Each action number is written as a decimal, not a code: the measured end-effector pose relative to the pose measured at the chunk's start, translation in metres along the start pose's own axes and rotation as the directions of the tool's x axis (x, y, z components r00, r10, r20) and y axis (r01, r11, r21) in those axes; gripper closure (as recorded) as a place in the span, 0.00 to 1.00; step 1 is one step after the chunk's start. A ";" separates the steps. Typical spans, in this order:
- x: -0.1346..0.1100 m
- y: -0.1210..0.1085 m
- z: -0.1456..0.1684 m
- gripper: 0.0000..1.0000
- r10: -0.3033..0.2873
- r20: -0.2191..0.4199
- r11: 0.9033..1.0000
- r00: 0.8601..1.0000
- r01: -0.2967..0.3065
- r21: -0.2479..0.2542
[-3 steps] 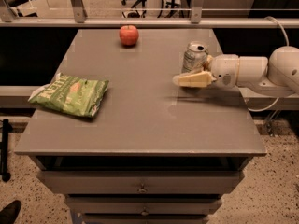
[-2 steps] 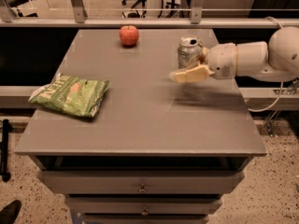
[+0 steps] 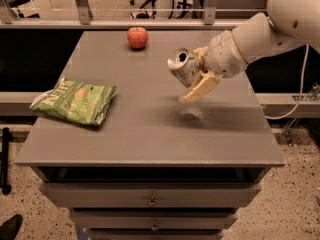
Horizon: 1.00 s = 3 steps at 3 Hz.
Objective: Knock 7up can over
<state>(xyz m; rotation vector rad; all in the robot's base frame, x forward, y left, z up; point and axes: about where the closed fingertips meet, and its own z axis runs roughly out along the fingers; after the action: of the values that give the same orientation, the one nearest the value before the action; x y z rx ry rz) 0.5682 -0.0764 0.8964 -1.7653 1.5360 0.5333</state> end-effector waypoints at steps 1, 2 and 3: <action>0.003 0.020 0.016 1.00 -0.124 -0.150 0.989 0.981 0.109 -0.100; 0.010 0.035 0.041 0.98 -0.211 -0.246 0.962 0.946 0.156 -0.226; 0.012 0.042 0.052 0.75 -0.240 -0.276 0.945 0.931 0.159 -0.285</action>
Offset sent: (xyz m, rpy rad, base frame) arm -0.0326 0.0271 -0.0569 -0.4500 -0.0056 0.2737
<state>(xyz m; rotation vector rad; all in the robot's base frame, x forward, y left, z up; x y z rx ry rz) 0.5382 -0.0465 0.8433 -2.2679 1.5159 0.3800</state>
